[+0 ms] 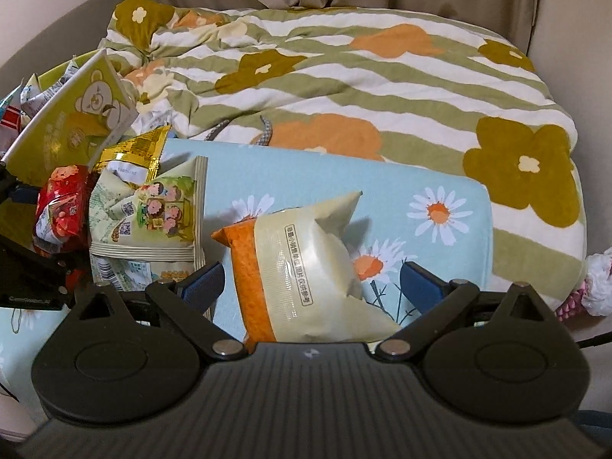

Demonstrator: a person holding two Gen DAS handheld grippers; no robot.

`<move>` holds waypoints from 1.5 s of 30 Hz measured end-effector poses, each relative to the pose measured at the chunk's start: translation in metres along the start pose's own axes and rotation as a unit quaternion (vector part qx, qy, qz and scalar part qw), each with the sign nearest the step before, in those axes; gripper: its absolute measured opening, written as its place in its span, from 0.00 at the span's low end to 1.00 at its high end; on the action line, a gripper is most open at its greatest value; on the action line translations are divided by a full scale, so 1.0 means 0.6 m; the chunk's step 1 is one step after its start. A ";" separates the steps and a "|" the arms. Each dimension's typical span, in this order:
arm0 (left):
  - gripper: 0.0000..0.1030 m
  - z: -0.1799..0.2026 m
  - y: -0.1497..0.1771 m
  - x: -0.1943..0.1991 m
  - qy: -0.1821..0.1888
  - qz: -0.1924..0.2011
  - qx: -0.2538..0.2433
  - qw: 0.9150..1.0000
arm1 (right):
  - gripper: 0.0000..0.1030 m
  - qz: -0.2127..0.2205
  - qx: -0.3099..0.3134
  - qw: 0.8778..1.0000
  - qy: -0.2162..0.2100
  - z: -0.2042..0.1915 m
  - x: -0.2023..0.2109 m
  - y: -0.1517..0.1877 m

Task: Organize snacks
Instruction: 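Grasp the red snack bag with the left tool while the right tool grasps the orange-and-cream bag, then carry both bags into the yellow box and open both tools to release them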

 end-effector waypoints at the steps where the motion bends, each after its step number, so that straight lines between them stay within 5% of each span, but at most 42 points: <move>1: 0.74 0.001 0.000 0.001 0.001 0.000 0.004 1.000 | 1.00 -0.001 0.001 1.000 0.000 -0.001 -0.002 0.001; 30: 0.70 0.009 0.020 0.120 -0.016 0.045 0.137 0.989 | 0.77 0.004 0.048 0.999 0.016 -0.023 0.021 0.020; 38: 0.70 -0.026 -0.002 0.213 -0.033 0.097 0.186 0.977 | 0.77 0.041 0.044 0.998 0.005 -0.060 0.098 -0.026; 45: 0.69 -0.111 -0.010 0.291 -0.049 0.142 0.247 0.957 | 0.77 0.103 0.045 0.993 -0.038 -0.140 0.159 -0.118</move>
Point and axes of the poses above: each gripper's, at about its wrist camera, not at the fingertips, and x roughly against the way its jaws point, z to its right, y to its underside, the point moved 10 cm from there along -x, roughly the way its jaws point, and after that the axes turned 14 degrees about z, right-handed, at the moved point
